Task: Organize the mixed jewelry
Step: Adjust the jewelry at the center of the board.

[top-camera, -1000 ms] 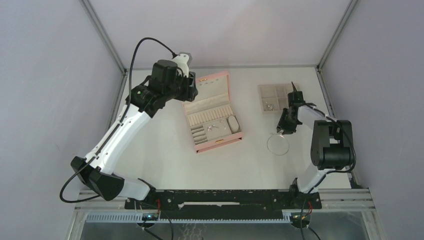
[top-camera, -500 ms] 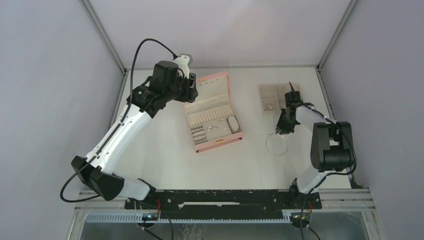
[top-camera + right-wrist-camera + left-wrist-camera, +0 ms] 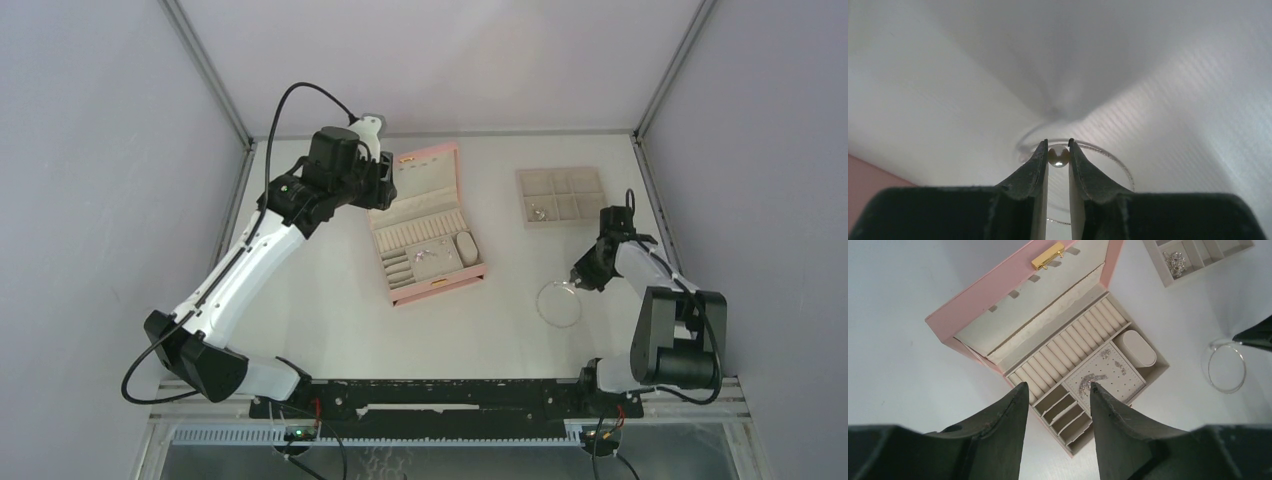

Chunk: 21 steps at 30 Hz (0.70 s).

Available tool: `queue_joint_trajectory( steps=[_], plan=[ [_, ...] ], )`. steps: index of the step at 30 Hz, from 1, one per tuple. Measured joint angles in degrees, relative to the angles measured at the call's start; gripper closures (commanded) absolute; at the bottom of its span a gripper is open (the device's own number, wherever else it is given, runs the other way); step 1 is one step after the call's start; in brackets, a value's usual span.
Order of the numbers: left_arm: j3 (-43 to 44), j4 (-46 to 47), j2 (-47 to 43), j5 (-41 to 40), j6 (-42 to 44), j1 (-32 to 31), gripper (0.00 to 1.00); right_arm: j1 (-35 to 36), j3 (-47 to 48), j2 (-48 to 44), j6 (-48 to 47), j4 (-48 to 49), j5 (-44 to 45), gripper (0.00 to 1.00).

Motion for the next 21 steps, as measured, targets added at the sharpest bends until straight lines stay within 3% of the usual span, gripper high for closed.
queue_joint_trajectory(
  steps=[6, 11, 21],
  plan=[
    [-0.09, 0.20, -0.07, -0.02, 0.02, 0.00, 0.46, 0.22, -6.10, -6.62, 1.53, -2.14, -3.76, 0.56],
    [-0.09, 0.24, -0.07, 0.00, -0.02, 0.00, 0.46, 0.81, -5.46, -11.15, -2.93, -3.69, -4.72, 0.54],
    [-0.26, 0.33, -0.13, 0.22, -0.07, 0.00, 0.46, 10.67, 4.50, -4.76, -13.22, -7.89, -0.33, 0.57]
  ],
)
